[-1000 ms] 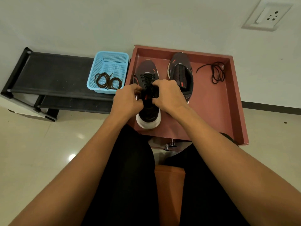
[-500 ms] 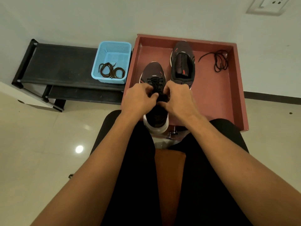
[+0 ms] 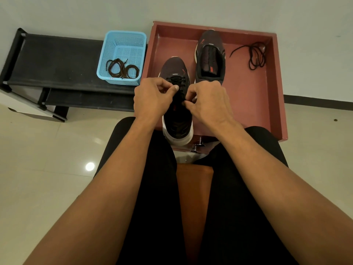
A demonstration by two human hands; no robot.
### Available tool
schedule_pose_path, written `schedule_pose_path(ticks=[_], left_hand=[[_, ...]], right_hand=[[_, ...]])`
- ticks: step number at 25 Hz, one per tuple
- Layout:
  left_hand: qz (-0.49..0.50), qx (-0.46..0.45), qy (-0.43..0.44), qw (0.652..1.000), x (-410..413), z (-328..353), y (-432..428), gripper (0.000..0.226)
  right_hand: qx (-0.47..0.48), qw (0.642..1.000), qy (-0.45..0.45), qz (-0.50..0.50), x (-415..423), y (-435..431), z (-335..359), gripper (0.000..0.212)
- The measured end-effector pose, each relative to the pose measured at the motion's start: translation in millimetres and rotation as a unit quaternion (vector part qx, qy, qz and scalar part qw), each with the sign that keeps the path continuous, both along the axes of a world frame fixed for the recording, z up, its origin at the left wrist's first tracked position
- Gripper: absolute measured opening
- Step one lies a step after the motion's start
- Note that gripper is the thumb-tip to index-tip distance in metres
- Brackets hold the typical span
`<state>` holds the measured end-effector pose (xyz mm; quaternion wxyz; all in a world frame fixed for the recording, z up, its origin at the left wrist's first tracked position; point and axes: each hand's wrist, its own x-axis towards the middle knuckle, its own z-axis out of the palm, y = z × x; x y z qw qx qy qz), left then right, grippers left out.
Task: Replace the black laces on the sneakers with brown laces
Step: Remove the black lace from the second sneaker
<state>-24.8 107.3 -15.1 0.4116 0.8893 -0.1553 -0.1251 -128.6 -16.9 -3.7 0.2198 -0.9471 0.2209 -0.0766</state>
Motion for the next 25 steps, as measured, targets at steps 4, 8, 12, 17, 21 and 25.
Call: schedule_pose_path(ticks=[4, 8, 12, 17, 21, 25], left_hand=[[0.005, -0.042, 0.036, 0.998, 7.2, -7.8, 3.2, 0.015], [0.068, -0.105, 0.053, 0.991, 13.0, -5.0, 7.2, 0.019], [0.153, -0.181, 0.071, 0.969, 22.8, -0.8, 15.0, 0.031], [0.107, -0.195, 0.123, 0.967, 18.2, 6.4, 14.5, 0.051], [-0.031, -0.111, 0.082, 0.990, 12.6, 3.1, 16.3, 0.032], [-0.099, 0.062, -0.003, 0.993, 9.4, 1.9, 17.4, 0.024]], right_hand=[[0.048, 0.999, 0.000, -0.003, 0.7, -5.7, 5.9, 0.013], [0.237, 0.969, -0.041, -0.059, -8.2, -24.4, 10.8, 0.011], [0.357, 0.915, -0.137, -0.130, -18.1, -38.6, 18.9, 0.009], [0.352, 0.912, -0.154, -0.141, -14.2, -41.3, 14.9, 0.014], [0.255, 0.957, -0.120, -0.065, -6.7, -38.2, 8.2, 0.014], [0.143, 0.989, -0.031, -0.014, 0.5, -29.5, -0.4, 0.026]])
